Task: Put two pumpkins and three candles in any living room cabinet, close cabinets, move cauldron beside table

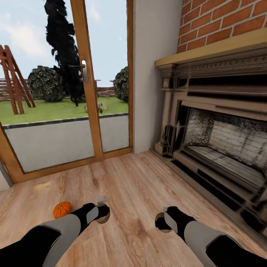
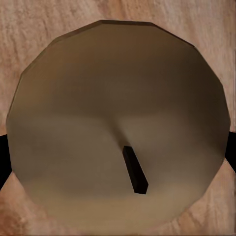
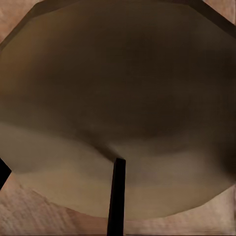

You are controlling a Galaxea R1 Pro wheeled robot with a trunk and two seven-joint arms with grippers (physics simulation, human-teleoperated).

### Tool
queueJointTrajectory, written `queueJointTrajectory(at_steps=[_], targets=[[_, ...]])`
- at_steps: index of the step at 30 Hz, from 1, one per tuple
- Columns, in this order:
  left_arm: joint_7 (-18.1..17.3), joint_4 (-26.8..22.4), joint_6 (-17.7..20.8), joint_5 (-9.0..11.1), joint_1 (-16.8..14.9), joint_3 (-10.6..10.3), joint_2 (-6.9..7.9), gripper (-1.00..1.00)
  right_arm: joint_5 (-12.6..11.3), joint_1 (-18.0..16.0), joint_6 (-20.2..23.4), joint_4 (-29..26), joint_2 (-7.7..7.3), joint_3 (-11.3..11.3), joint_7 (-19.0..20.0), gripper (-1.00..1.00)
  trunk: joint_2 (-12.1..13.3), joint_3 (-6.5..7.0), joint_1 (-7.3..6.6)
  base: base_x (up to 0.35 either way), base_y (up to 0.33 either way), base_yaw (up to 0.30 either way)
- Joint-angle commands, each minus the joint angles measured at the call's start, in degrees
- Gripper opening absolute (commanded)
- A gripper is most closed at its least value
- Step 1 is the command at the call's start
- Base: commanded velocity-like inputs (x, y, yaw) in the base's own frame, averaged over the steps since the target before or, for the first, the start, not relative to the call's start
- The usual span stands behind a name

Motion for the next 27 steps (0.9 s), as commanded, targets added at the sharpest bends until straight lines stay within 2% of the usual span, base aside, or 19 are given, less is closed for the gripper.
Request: queueJointTrajectory(at_steps=[1,10,18,27], targets=[[0.1,0.0,0.1,0.6,0.0,-0.5,-0.01,-1.0,-0.5,0.0,0.3,0.0,0.0,0.4,-0.4,-1.0,0.0,-0.05,-0.02,0.0,0.0,-0.296],[0.2,0.0,0.1,0.6,0.2,-0.5,-0.07,-1.0,-0.6,0.0,0.3,0.2,0.0,0.4,-0.5,-1.0,0.0,-0.05,-0.02,0.0,0.0,-0.291],[0.2,0.0,-1.0,0.6,0.3,-0.5,-0.06,-1.0,-0.5,0.0,0.3,0.3,0.0,0.5,-0.5,-1.0,0.0,-0.07,-0.02,0.0,0.0,-0.096],[0.2,0.1,-1.9,0.6,0.3,-0.5,-0.2,-1.0,-0.6,0.0,0.3,0.2,0.0,0.4,-0.5,-1.0,0.0,-0.06,-0.02,0.0,0.0,-0.276]])
